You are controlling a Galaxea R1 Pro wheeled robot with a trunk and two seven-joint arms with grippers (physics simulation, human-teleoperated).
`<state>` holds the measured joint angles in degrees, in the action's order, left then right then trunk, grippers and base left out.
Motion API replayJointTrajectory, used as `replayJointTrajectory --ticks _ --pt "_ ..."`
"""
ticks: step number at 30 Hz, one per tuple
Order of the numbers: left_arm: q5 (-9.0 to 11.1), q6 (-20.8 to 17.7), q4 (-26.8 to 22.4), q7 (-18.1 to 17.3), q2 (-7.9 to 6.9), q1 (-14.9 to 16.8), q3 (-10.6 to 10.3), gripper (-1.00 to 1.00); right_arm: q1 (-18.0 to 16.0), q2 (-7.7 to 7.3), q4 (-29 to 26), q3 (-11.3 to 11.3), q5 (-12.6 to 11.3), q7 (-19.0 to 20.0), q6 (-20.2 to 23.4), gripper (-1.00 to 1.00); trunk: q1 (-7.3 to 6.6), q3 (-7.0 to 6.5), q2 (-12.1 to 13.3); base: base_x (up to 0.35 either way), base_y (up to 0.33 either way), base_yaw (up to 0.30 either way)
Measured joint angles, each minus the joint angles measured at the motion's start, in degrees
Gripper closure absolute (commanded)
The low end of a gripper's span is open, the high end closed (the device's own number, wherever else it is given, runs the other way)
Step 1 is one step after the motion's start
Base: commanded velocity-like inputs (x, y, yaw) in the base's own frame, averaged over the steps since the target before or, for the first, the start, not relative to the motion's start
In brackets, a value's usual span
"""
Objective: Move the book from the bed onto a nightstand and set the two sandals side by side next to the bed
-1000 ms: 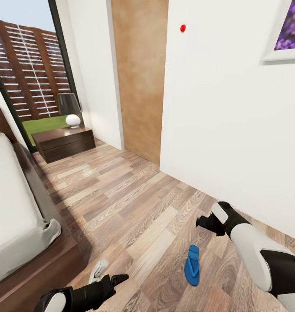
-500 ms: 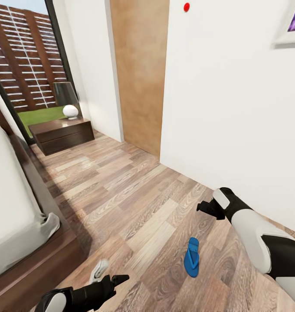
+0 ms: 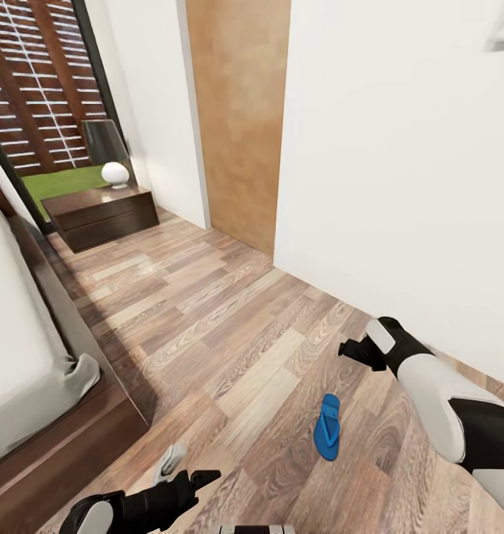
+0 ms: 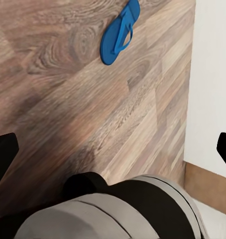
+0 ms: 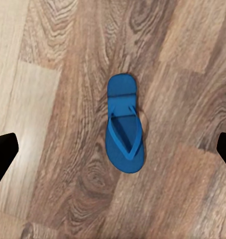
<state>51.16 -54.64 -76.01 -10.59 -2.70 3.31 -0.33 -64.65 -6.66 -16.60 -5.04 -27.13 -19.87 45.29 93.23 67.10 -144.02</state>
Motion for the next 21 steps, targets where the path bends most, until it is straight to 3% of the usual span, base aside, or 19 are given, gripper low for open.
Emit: replayJointTrajectory --ticks 15,21 --pt "0.1 -0.7 -0.1 -0.1 0.00 0.0 0.1 -1.00 -0.3 0.36 0.7 0.2 0.0 0.0 -2.1 -1.00 0.39 3.33 -0.2 0.000 0.000 0.000" --pt "0.0 -1.4 -0.6 -2.3 -0.07 0.0 0.3 -1.00 -0.3 0.45 0.7 0.2 -0.1 0.0 -2.3 -1.00 0.54 4.66 -0.3 0.000 0.000 0.000"
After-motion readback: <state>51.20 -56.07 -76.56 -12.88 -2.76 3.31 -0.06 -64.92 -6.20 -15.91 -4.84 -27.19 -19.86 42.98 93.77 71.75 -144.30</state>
